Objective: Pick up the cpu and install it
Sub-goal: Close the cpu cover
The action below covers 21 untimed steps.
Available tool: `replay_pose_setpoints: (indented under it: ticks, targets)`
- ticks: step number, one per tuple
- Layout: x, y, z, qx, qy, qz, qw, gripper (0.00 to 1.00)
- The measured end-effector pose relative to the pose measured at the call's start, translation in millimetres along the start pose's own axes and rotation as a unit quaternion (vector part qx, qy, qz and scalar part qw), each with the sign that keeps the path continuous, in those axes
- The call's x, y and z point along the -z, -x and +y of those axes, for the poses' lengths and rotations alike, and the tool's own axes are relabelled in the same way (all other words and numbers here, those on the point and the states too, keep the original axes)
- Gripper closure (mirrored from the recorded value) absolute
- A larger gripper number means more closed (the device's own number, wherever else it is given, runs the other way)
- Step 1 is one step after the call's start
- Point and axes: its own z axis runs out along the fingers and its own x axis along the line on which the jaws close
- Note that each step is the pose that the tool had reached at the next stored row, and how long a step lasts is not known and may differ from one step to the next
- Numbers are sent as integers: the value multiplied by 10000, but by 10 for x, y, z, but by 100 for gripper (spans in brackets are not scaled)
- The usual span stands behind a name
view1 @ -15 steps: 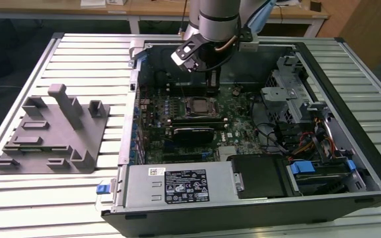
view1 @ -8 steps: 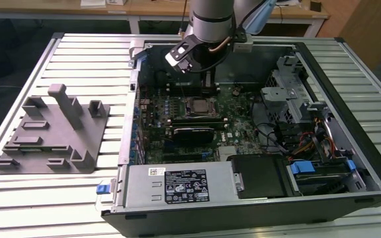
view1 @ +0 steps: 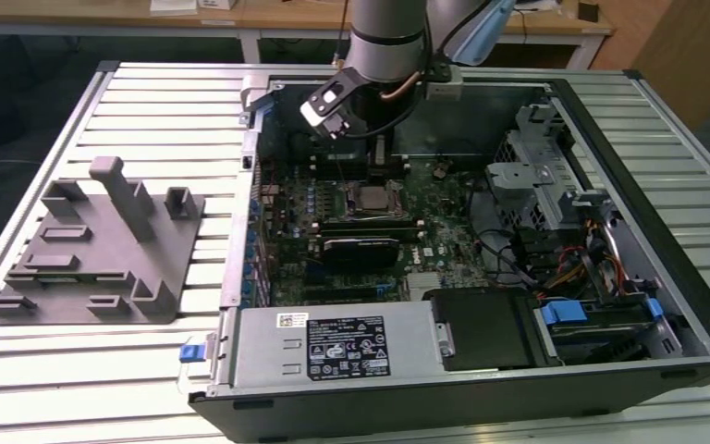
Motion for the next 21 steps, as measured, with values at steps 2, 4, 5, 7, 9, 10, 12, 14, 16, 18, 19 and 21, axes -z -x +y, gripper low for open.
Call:
replay_pose_setpoints:
  ticks: [2, 4, 5, 7, 9, 10, 12, 14, 16, 18, 19, 21]
  targets:
    - [0, 0, 0, 1, 0, -1, 10000, 89]
    - [0, 0, -1, 1, 0, 0, 10000, 89]
    - [-1, 0, -1, 1, 0, 0, 10000, 89]
    - [-3, 0, -1, 41, 1, 3, 10000, 89]
    - [-8, 0, -1, 202, 6, 9, 9998, 89]
    - [-10, 0, -1, 291, 8, 12, 9996, 89]
    - [-14, 0, -1, 474, 13, 20, 9989, 89]
    - [-17, -1, -1, 658, 18, 27, 9978, 89]
    - [-20, -1, -2, 837, 23, 35, 9965, 89]
    - [-22, -1, -2, 1015, 27, 42, 9948, 89]
    - [-23, -1, -2, 1105, 30, 45, 9939, 89]
    - [-25, -1, -2, 1292, 35, 53, 9916, 89]
